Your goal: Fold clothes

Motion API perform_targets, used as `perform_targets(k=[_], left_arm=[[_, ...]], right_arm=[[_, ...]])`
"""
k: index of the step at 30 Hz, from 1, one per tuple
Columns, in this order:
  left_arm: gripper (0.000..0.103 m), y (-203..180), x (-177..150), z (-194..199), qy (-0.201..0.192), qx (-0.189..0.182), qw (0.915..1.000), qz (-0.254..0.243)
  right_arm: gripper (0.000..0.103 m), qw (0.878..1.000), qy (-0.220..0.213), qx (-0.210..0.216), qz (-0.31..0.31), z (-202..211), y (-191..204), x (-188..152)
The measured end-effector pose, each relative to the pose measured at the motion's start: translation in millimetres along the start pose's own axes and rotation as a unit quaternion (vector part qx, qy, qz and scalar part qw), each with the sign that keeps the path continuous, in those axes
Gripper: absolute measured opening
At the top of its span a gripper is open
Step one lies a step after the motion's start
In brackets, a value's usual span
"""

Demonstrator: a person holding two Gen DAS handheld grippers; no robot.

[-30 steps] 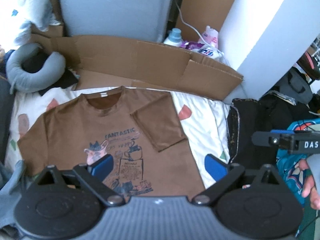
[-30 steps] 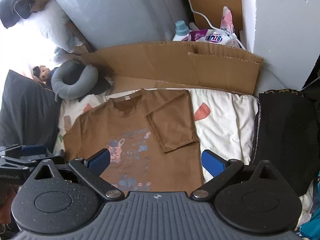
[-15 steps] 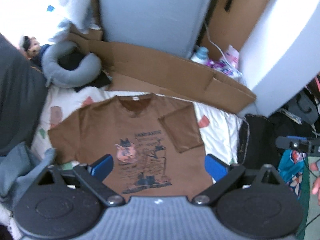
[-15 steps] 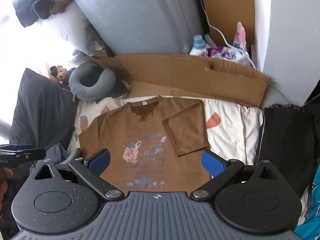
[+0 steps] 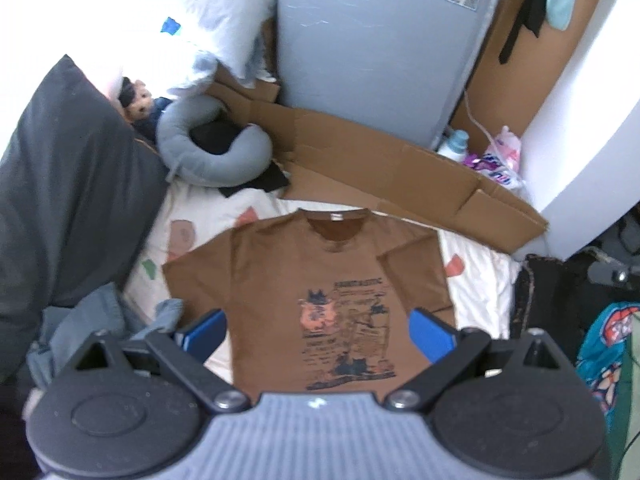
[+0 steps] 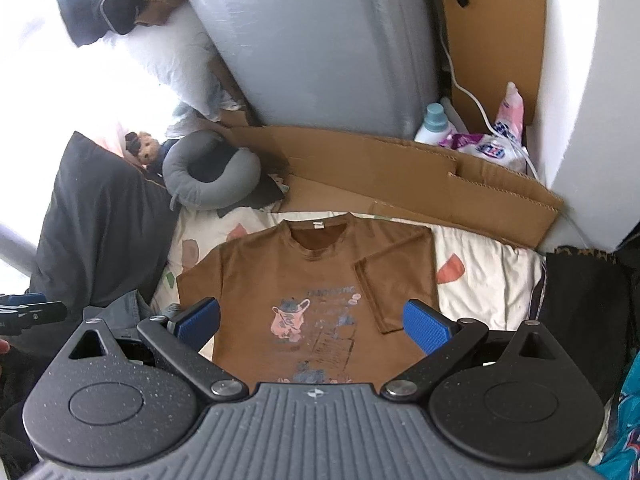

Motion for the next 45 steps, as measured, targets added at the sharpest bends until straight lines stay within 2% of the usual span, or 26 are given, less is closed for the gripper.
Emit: perform_targets(k=[11, 21, 30, 35, 39, 41, 43, 45], left_arm=[[0.099, 52, -23, 11, 0.003, 0.012, 0.9995, 0.03], [0.099, 87, -43, -11, 0.012, 0.007, 0.9981, 0.06], [0.099, 103, -50, -63, 0.018, -0.001, 0.9981, 0.059], [0.095, 114, -58, -100, 0.01, -0.008, 0.9971, 0.075], [0.09, 123, -67, -128, 0.0, 0.002, 0.9969, 0.078], [0.084, 130, -72, -139, -0.01, 0.013, 0.9964, 0.083], [0.083, 136, -76, -150, -0.019, 0.032, 0.9955, 0.087], [0.082, 142, -80, -160, -0.03, 0.036, 0.9948, 0.091]], right_arm=[[0.101, 1.0, 0.023, 0.006, 0.016, -28, 31, -18], [0.101, 0.999, 0.048, 0.019, 0.015, -66, 48, -42], [0.101, 0.997, 0.067, 0.035, 0.01, -120, 53, -55], [0.101, 0.996, 0.072, 0.046, 0.014, -154, 57, -55], [0.101, 0.996, 0.075, 0.053, 0.019, -182, 65, -59], [0.101, 0.995, 0.074, 0.057, 0.023, -196, 71, -64], [0.101, 0.995, 0.075, 0.059, 0.03, -211, 77, -70], [0.1, 0.996, 0.057, 0.054, 0.044, -223, 83, -75]])
Point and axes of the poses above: each gripper's, at about its wrist camera, not at the fingertips, and z roughly against the way its jaws point, y to its left, x to its top, the point moved 3 cm from there along -z, roughly the way its jaws point, and after that the axes turned 7 degrees about -z, right-handed, at the moved point
